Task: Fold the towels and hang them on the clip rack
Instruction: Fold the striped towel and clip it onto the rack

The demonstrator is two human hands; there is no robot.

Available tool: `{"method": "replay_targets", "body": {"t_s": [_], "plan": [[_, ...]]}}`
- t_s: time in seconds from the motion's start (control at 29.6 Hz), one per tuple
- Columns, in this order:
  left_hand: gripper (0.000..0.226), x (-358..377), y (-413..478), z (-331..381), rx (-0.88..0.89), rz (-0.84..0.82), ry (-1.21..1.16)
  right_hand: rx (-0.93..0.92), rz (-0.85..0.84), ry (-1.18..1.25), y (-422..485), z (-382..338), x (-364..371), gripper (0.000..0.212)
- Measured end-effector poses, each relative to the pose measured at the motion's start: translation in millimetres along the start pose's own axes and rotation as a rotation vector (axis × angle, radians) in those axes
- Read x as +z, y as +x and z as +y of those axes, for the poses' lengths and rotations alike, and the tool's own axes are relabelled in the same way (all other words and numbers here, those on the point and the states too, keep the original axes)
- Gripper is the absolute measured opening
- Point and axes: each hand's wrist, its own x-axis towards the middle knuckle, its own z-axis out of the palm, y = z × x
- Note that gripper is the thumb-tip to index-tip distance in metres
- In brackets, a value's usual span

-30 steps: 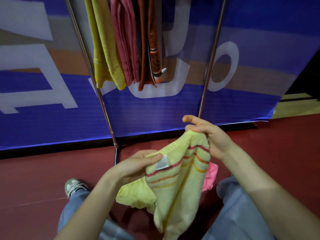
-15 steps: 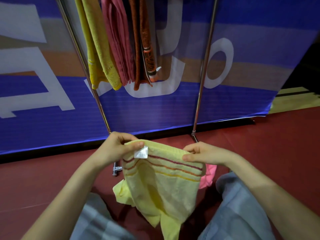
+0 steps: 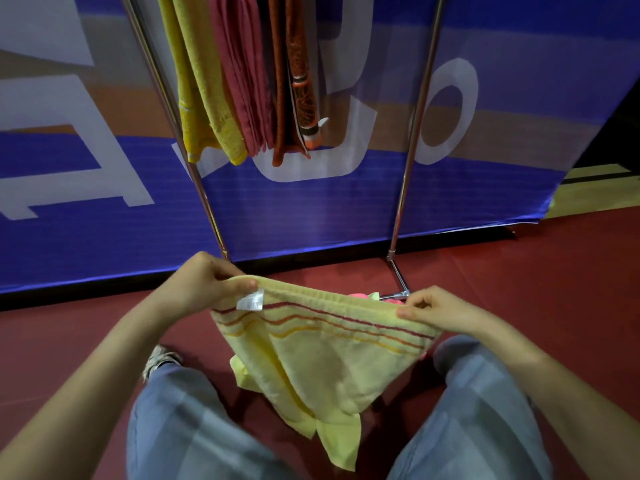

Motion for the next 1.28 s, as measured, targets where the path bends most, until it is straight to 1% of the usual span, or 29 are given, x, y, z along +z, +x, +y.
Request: {"method": "replay_targets", "body": {"t_s": [0.07,0.14,0.24,0.3,0.37,0.44,0.51,0.54,0.57,0.64,0.71,0.81,0.95,1.08,1.28], "plan": [[0.020,1,0,-8,0.013,-0.010,0.114,0.009,0.021,0.007,0,1,-6,0.031],[0.028,4,-1,-12,0.029,-0.016,0.209,0.012,0.025,0.016,-1,2,-10,0.027],[0.055,8,-3,-17,0.062,-0.036,0.311,0.033,0.021,-0.005,-1,0,-12,0.026],[0.063,13,-3,-17,0.053,-0.035,0.310,0.044,0.020,-0.014,-2,-5,-14,0.029],[0.059,20,-3,-16,-0.006,-0.019,0.225,0.067,0.014,-0.010,0,-13,-14,0.031],[0.045,33,-2,-16,-0.119,-0.005,-0.006,0.098,0.028,0.035,1,-21,-11,0.031],[0.033,48,-2,-13,-0.217,-0.002,-0.256,0.133,0.056,0.122,3,-29,-3,0.025],[0.027,56,-2,-9,-0.249,-0.005,-0.328,0.156,0.061,0.176,4,-34,2,0.023],[0.024,65,-3,-5,-0.267,-0.012,-0.386,0.181,0.056,0.242,4,-39,9,0.022],[0.029,82,-5,3,-0.280,-0.041,-0.468,0.222,0.037,0.387,5,-51,23,0.023],[0.036,97,-7,10,-0.289,-0.060,-0.512,0.234,0.014,0.481,5,-63,36,0.021],[0.032,115,-9,16,-0.285,-0.078,-0.558,0.225,-0.020,0.576,4,-78,54,0.018],[0.036,126,-13,22,-0.294,-0.075,-0.650,0.237,-0.030,0.667,2,-92,74,0.013],[0.029,125,-14,19,-0.267,-0.055,-0.599,0.252,-0.009,0.750,0,-98,85,0.015],[0.033,124,-14,12,-0.264,-0.070,-0.590,0.270,0.004,0.780,-4,-98,91,0.014]]}}
